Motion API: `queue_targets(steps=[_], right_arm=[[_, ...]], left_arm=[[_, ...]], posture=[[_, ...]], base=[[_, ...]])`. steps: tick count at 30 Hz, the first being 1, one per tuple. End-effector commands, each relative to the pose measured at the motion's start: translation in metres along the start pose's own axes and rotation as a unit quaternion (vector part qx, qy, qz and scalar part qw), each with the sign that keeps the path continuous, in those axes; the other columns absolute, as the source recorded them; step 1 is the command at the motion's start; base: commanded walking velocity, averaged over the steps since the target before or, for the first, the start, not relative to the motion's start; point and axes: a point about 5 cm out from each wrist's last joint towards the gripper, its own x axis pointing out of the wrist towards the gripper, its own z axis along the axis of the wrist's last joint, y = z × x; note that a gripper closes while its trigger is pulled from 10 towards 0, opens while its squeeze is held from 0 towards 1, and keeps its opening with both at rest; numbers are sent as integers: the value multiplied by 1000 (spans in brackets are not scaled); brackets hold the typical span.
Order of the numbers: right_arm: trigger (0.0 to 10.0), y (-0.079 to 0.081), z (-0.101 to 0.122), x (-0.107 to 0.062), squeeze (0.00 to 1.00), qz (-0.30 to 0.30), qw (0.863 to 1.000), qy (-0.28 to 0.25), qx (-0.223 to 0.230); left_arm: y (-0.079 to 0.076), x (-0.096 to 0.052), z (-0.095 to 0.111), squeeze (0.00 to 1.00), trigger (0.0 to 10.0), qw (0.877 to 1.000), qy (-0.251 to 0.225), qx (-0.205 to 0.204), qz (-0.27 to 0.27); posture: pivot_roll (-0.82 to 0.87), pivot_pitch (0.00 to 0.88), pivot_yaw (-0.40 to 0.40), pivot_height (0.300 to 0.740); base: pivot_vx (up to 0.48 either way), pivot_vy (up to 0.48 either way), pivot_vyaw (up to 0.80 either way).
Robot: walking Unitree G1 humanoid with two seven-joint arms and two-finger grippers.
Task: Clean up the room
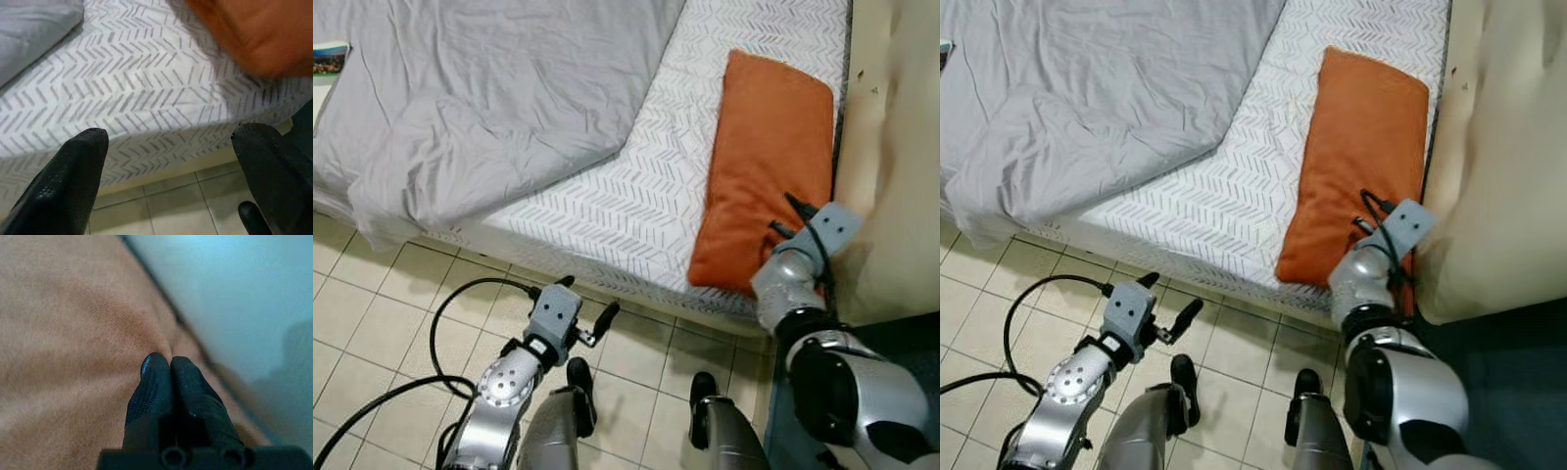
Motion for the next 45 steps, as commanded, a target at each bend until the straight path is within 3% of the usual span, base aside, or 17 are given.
queue_targets(steps=[1,2,4,5,6,7,11,12,15,21,29,33,34,35,36,40,45], right_arm=[[0,1,-29,-8,0,18,997,75,27],[3804,11,-38,-15,0,62,993,96,14],[3804,11,-38,-15,0,62,993,96,14],[10000,19,-44,-21,0,100,990,104,-2],[10000,19,-44,-21,0,100,990,104,-2],[10000,25,-46,-24,1000,130,986,98,-27],[10000,30,-40,-25,1000,159,983,60,-76],[10000,35,-23,-23,1000,166,975,-25,-148],[10000,40,-6,-23,1000,163,960,-107,-202],[10000,30,14,-17,1000,166,945,-185,-210],[10000,10,-1,-26,1000,227,939,-188,-180],[10000,-20,-46,-46,1000,290,927,-123,-203],[10000,-35,-60,-54,753,301,925,-103,-209],[10000,-51,-68,-61,0,307,921,-100,-218],[10000,-51,-68,-61,0,307,921,-100,-218],[10000,-93,-60,-73,0,292,914,-139,-244],[10000,-87,-56,-69,0,284,916,-125,-255]], left_arm=[[-8,-5,-12,0,10000,1000,22,0,-9],[-8,-4,-12,0,10000,1000,22,2,-7],[-8,-4,-12,0,10000,1000,22,2,-7],[-8,-4,-11,0,10000,1000,21,4,-6],[-8,-4,-11,0,10000,1000,21,4,-6],[-7,-3,-11,0,10000,1000,20,6,-3],[-6,-2,-11,0,10000,1000,20,10,2],[-6,0,-11,0,10000,1000,19,17,9],[-7,1,-11,0,10000,1000,17,22,15],[-9,8,-7,0,10000,999,4,30,26],[-5,11,4,0,10000,997,-17,-33,71],[5,14,12,0,10000,993,-22,-52,104],[8,15,16,0,10000,992,-28,-58,111],[9,13,22,0,10000,992,-38,-50,112],[9,13,22,0,10000,992,-38,-50,112],[12,-4,21,0,10000,989,-40,-100,102],[15,9,4,0,10000,988,-8,-120,99]], posture=[[-10,482,12,740],[-8,483,9,740],[-8,483,9,740],[-8,483,9,740],[-8,483,9,740],[-11,484,-1,740],[-13,481,-6,740],[-18,463,-12,740],[-25,434,-12,740],[-34,282,-20,740],[-62,143,5,740],[-48,55,28,740],[-47,45,31,740],[-47,26,41,740],[-47,26,41,740],[-60,0,71,740],[-82,0,82,740]], base=[[0,0,0],[0,0,0],[0,0,0],[0,0,0],[0,0,0],[0,0,0],[0,0,0],[0,0,0],[0,0,0],[0,0,0],[0,0,0],[0,0,0],[0,0,0],[0,0,0],[0,0,0],[221,264,0],[59,451,-148]])
